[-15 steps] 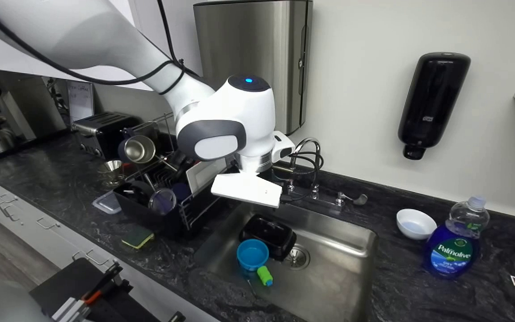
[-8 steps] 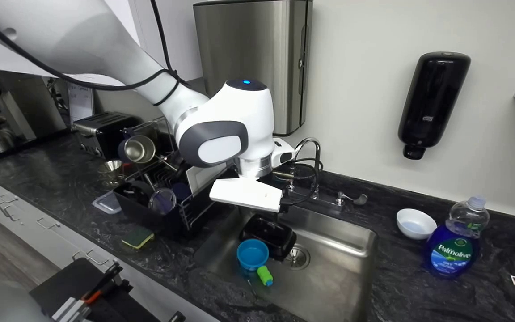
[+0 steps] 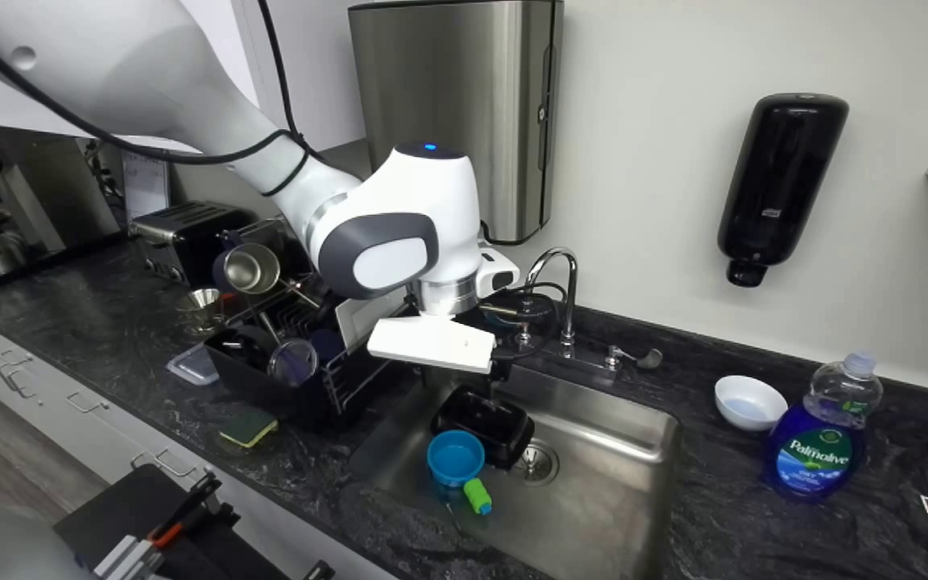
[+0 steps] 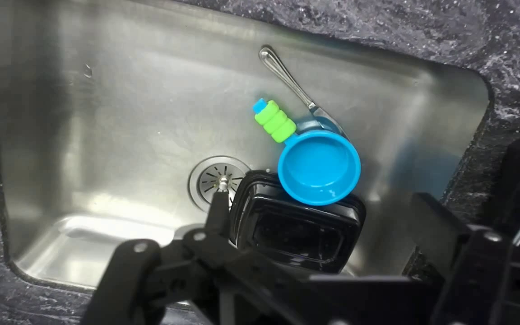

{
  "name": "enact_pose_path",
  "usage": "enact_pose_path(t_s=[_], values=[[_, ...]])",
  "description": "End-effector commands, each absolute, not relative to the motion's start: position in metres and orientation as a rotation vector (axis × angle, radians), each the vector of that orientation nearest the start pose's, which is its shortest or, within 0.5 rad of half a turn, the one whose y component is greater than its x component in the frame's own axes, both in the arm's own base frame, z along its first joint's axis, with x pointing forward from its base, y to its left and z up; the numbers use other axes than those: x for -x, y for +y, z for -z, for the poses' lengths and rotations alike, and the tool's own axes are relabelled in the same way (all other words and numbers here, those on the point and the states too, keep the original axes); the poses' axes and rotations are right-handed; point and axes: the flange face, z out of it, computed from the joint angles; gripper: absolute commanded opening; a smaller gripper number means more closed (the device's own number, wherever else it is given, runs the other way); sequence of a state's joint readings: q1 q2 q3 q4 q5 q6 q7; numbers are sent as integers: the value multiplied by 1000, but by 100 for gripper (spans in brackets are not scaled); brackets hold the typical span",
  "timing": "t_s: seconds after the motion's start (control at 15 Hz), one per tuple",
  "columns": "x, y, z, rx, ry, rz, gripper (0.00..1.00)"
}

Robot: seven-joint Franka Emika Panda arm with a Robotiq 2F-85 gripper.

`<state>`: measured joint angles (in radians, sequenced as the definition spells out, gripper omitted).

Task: Take the mug out of the sink and put it on the dish rack

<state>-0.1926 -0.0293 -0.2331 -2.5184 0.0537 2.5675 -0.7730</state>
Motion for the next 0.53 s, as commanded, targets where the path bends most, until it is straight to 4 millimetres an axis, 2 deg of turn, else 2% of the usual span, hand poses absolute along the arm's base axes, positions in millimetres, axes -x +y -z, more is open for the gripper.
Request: enact_pose_path(t_s=[0.0, 0.13, 0.2, 0.47], values=[[-425, -177, -298, 3114, -499, 140, 100], [-426, -169, -298, 3087, -521, 155, 100], [-431, -174, -297, 3102, -513, 135, 100], [-430, -170, -297, 3097, -518, 139, 100]])
